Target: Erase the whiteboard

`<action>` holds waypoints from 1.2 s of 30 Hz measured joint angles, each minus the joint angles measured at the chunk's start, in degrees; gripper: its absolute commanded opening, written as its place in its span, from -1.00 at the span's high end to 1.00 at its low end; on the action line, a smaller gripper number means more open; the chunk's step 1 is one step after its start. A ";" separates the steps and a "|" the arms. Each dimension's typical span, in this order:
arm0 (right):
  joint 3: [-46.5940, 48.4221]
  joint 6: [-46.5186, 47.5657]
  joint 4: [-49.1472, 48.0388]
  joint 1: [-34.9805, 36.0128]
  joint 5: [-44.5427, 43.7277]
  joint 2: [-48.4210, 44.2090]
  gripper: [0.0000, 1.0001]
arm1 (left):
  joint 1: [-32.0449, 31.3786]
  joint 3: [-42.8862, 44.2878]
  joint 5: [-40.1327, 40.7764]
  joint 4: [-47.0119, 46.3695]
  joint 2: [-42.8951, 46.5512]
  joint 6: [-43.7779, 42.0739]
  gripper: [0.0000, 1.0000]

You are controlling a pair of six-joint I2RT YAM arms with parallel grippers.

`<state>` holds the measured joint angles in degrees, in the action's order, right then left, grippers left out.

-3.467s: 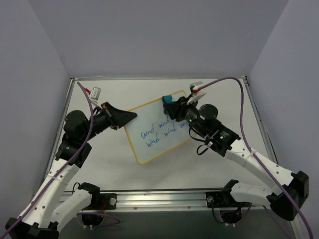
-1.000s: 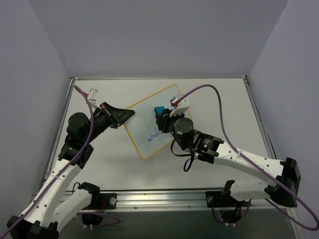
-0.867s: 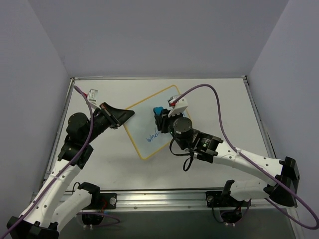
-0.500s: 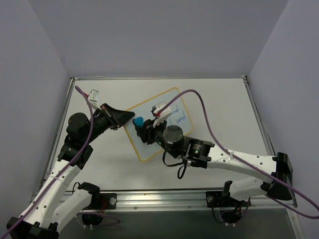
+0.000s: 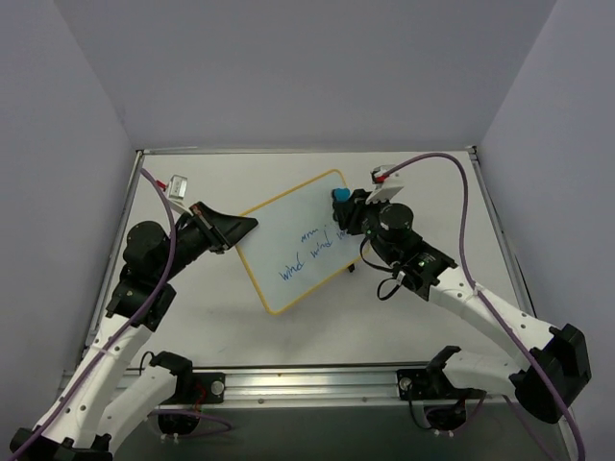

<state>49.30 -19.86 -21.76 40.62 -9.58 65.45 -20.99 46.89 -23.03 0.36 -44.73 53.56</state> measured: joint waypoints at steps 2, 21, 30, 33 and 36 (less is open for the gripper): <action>-0.70 0.31 0.63 -3.50 1.16 -0.42 1.00 | 0.00 0.24 -0.07 0.17 0.17 -0.02 0.95; 1.11 1.01 -1.18 14.05 7.23 0.17 1.00 | 0.09 0.42 -0.15 0.90 -0.55 -0.28 0.95; 2.64 1.81 -0.61 12.96 3.10 1.40 1.00 | 0.09 0.42 0.15 -0.52 -0.94 -0.26 0.95; 2.60 2.14 0.09 5.57 3.69 1.51 1.00 | 0.11 0.42 0.33 -0.50 -0.94 -0.22 0.95; 1.70 2.97 0.17 -0.92 3.96 1.46 1.00 | 0.09 0.42 0.26 -0.50 -0.85 -0.02 0.95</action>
<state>51.00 -16.88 -21.58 39.70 -5.63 66.92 -20.91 47.31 -22.76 -0.14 -45.58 53.54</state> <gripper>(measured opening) 0.263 0.094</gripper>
